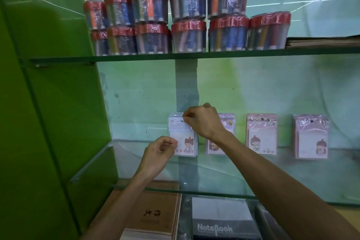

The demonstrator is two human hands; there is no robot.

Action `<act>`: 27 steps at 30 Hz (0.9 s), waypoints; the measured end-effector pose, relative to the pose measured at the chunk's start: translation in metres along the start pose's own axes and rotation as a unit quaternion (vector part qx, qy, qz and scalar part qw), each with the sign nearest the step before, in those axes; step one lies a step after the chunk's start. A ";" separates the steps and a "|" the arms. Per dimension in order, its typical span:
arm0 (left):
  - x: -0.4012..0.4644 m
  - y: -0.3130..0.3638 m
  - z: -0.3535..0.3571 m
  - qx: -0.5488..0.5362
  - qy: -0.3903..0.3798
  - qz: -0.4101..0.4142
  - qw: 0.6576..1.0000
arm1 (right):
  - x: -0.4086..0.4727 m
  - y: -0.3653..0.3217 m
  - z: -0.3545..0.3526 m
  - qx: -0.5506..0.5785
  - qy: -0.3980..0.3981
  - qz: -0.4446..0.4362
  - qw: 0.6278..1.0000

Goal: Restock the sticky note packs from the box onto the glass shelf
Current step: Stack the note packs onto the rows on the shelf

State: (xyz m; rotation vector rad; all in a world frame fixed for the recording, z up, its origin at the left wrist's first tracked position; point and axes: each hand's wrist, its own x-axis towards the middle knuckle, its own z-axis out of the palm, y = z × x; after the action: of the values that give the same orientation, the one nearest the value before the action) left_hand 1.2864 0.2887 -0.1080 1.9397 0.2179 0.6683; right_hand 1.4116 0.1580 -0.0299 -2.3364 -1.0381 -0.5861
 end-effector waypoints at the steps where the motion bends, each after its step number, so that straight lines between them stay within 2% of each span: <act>1: -0.001 0.002 0.002 -0.015 0.001 -0.003 1.000 | -0.001 0.001 -0.003 0.002 0.003 -0.003 1.000; 7: -0.006 0.025 0.024 -0.122 -0.009 0.023 0.992 | -0.025 0.025 -0.045 0.142 0.048 0.003 0.989; 11: -0.009 0.046 0.059 -0.171 -0.011 0.035 0.985 | -0.065 0.057 -0.078 0.267 0.079 0.053 0.959; 14: -0.011 0.061 0.096 -0.188 -0.023 0.048 0.981 | -0.098 0.087 -0.104 0.311 0.103 0.081 0.941; 22: -0.016 0.115 0.225 -0.241 -0.097 0.056 0.964 | -0.175 0.184 -0.176 0.283 0.150 0.146 0.936; 27: -0.023 0.153 0.313 -0.265 -0.148 0.049 0.952 | -0.214 0.254 -0.231 0.212 0.139 0.193 0.948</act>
State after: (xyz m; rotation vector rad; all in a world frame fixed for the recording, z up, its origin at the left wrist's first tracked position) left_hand 1.4151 -0.0349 -0.0813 1.5064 -0.2286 0.4322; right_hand 1.4345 -0.2459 -0.0425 -1.9315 -0.4962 -0.4653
